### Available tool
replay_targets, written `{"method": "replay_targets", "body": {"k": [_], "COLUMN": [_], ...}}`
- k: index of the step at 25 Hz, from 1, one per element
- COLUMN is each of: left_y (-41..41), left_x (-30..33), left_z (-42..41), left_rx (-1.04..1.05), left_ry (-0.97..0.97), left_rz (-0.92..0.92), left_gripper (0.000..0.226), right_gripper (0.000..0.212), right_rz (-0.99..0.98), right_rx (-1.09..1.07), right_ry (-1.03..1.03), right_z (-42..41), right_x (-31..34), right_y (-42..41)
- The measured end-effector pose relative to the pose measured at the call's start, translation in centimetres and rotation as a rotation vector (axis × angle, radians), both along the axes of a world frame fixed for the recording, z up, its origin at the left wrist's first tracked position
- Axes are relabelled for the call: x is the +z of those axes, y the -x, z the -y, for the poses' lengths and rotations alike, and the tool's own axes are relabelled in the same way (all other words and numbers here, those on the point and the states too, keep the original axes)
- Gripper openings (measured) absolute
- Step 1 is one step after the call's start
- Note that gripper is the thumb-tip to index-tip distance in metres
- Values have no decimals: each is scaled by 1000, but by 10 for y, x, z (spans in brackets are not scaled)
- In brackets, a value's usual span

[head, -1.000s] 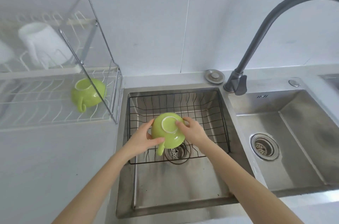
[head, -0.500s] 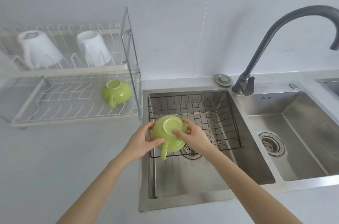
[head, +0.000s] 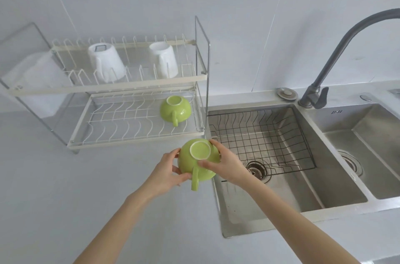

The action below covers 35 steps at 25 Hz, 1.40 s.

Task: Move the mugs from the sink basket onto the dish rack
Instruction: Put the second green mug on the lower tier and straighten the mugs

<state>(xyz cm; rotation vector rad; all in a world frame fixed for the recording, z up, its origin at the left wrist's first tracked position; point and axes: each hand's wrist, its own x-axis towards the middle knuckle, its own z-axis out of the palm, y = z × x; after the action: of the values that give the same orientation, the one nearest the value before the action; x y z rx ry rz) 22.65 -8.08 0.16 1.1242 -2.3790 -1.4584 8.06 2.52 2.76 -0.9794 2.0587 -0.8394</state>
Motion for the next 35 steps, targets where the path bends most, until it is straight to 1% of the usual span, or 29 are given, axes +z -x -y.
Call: {"method": "replay_targets", "body": {"k": [5,13,22,26,30,35], "left_y": [-30,-61,-67,-63,-58,-54], "left_x": [6,20,24,22,12,6], "left_z": [27,86,165,196,221,235], "left_rx": [42,146,179,191,167,150], "left_ry": [52,91,117,151,137,113], "left_rz": [1,-12,14,63,103,91], "left_gripper": [74,81,80,78,76,69], "right_gripper": [77,75,76,75,67,59], "right_rz": [-37,-77,-36,-46,-66,-72], "right_rx": [23,94,111,152,166,156], "right_ry": [27,39,26,-14,-43,-71], "right_z": [33,104,188,226,248,261], "right_x": [5,20,23,20,14,4], "right_y": [-29,-60,-66,-63,-57,-55]}}
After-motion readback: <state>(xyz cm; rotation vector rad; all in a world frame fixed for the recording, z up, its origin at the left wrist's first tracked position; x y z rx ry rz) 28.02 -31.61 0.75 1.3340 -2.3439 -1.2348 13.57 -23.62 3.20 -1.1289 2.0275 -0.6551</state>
